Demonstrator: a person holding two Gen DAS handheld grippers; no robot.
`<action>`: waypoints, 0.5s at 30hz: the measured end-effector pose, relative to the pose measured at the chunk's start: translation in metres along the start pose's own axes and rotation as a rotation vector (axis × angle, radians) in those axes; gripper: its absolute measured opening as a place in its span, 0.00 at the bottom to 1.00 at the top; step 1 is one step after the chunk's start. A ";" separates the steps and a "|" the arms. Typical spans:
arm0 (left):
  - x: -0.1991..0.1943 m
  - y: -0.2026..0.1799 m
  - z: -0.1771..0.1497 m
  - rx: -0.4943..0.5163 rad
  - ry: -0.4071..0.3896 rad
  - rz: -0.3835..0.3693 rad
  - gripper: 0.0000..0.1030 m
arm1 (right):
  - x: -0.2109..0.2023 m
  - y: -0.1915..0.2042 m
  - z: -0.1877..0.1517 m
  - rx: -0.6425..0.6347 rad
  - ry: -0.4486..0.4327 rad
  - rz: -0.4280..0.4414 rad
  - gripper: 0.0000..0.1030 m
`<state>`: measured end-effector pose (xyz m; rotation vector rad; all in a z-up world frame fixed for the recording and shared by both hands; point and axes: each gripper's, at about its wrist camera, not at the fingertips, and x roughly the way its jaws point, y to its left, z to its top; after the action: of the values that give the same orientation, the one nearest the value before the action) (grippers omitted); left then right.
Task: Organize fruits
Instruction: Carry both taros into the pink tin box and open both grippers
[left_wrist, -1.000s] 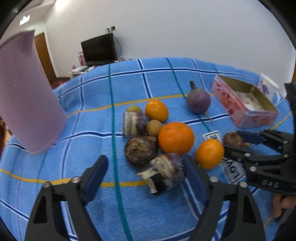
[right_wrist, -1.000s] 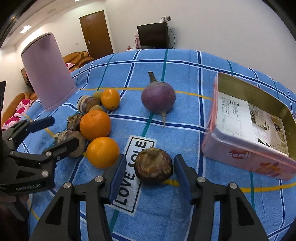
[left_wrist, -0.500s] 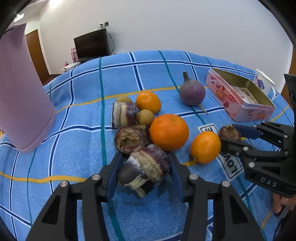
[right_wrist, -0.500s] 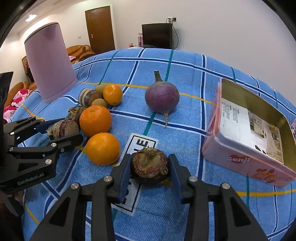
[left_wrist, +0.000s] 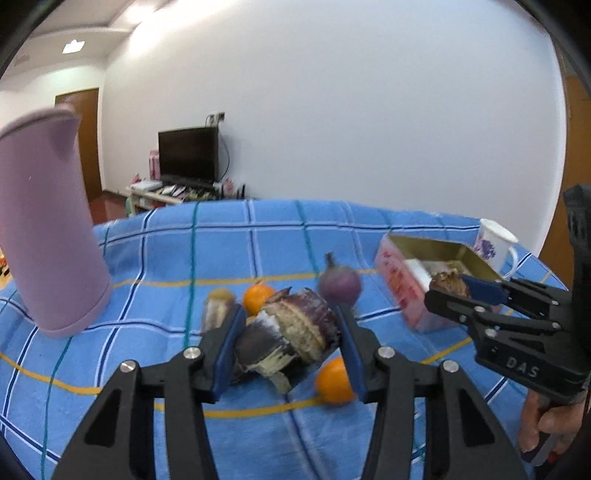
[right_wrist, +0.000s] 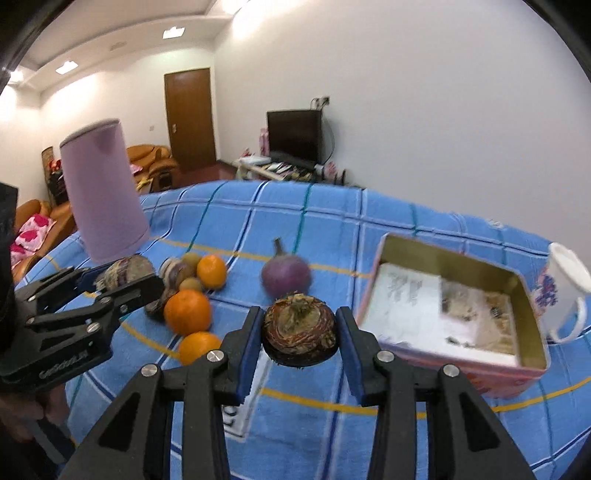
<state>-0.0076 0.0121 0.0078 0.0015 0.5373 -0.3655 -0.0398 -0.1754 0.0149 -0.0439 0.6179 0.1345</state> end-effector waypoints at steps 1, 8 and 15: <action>0.001 -0.006 0.002 0.011 -0.005 -0.002 0.50 | -0.003 -0.005 0.001 0.003 -0.011 -0.011 0.41; 0.016 -0.047 0.012 0.036 -0.003 -0.058 0.50 | -0.009 -0.044 0.003 0.020 -0.053 -0.146 0.41; 0.037 -0.092 0.019 0.075 0.001 -0.098 0.50 | -0.006 -0.097 -0.003 0.033 -0.028 -0.268 0.41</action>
<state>0.0003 -0.0887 0.0143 0.0478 0.5258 -0.4808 -0.0329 -0.2723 0.0162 -0.0920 0.5803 -0.1341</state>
